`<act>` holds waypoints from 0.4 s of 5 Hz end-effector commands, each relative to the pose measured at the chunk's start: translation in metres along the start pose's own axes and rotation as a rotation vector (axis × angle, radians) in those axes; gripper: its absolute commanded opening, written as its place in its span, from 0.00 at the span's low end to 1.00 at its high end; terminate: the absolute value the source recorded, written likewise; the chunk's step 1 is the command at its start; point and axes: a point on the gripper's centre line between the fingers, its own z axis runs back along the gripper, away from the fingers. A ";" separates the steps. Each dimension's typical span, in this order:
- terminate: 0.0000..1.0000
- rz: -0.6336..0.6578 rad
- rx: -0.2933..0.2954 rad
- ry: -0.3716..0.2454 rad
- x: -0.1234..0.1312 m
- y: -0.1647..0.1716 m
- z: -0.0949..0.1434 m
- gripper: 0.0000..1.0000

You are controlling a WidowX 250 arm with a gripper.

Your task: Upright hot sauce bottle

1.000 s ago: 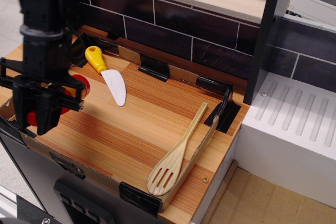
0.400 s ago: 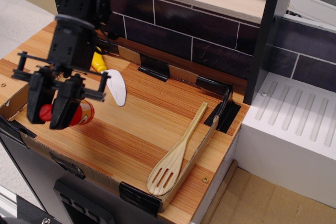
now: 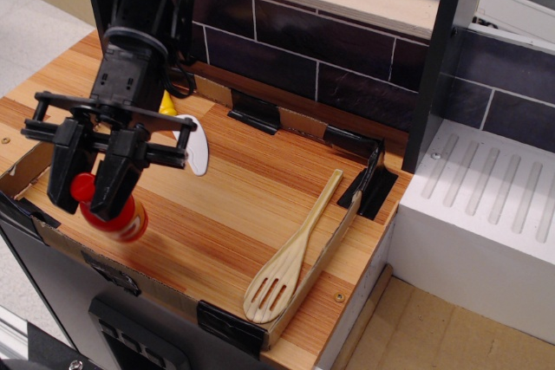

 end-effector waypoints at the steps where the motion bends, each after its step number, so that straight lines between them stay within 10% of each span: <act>1: 0.00 0.022 -0.053 0.136 0.003 -0.004 0.014 0.00; 2: 0.00 -0.011 -0.077 0.123 0.005 -0.010 0.026 0.00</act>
